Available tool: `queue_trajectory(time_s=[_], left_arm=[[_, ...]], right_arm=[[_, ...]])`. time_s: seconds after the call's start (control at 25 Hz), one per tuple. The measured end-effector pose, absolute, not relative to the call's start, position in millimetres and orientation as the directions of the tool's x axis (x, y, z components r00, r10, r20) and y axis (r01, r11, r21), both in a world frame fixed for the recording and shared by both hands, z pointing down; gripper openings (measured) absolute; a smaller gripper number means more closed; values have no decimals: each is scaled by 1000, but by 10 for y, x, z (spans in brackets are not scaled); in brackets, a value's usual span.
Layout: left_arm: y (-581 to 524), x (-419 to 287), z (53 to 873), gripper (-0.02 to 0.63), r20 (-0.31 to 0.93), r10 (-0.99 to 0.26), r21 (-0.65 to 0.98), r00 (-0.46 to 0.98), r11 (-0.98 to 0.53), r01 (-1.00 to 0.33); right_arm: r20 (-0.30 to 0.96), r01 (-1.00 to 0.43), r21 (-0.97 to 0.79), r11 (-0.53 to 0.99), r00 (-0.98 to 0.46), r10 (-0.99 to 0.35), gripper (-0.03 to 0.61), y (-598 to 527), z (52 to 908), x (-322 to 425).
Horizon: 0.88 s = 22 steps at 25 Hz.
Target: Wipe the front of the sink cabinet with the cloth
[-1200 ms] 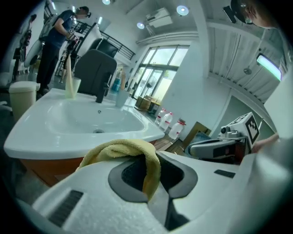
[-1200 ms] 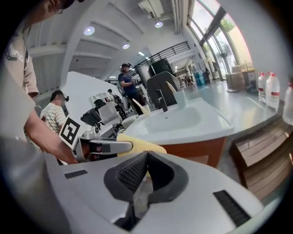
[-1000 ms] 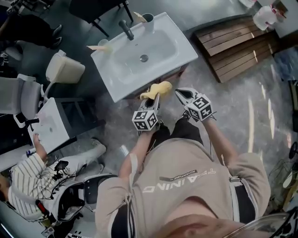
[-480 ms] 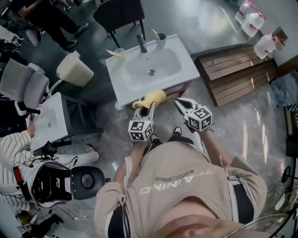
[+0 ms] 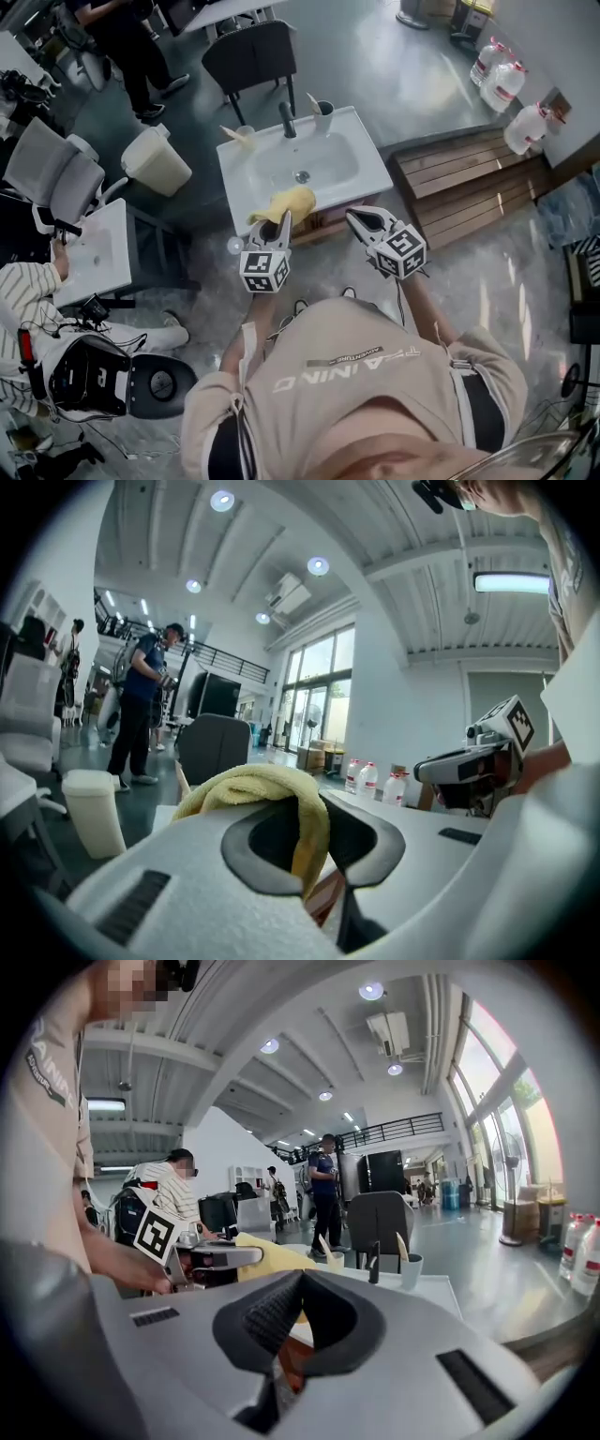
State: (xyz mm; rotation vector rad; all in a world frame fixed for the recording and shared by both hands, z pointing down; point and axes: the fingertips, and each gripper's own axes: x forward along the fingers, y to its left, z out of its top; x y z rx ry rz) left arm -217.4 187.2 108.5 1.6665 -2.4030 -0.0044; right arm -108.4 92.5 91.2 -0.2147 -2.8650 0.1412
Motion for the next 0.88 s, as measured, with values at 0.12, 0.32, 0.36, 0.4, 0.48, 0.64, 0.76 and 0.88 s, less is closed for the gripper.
queue_trajectory(time_s=[0.12, 0.32, 0.36, 0.4, 0.48, 0.64, 0.76, 0.88], left_arm=[[1884, -2308, 926, 45, 155, -916, 84, -371, 387, -918], [1905, -2379, 610, 45, 109, -922, 76, -372, 381, -922], [1912, -2380, 546, 44, 102, -923, 69, -371, 379, -923], [1917, -2381, 486, 44, 96, -923, 56, -372, 378, -924], [1932, -2399, 382, 44, 90, -921, 12, -379, 382, -924], [1979, -2427, 277, 46, 83, -912, -45, -402, 400, -915], [2039, -2466, 207, 46, 47, -901, -22, -432, 431, -902], [2085, -2522, 139, 44, 6, -887, 33, -462, 462, -886]], right_arm=[[221, 128, -120, 985, -963, 152, 12, 846, 785, -1118], [204, 101, -125, 987, -971, 126, 12, 696, 607, -1158], [205, 97, -116, 989, -971, 119, 12, 671, 577, -1155], [204, 94, -109, 990, -972, 115, 12, 647, 546, -1148], [194, 90, -100, 991, -975, 108, 12, 609, 474, -1134], [141, 54, -66, 996, -988, 63, 12, 542, 286, -1052], [114, 11, -34, 999, -993, 15, 12, 499, 182, -991], [113, 7, -10, 1000, -994, 8, 12, 521, 150, -993]])
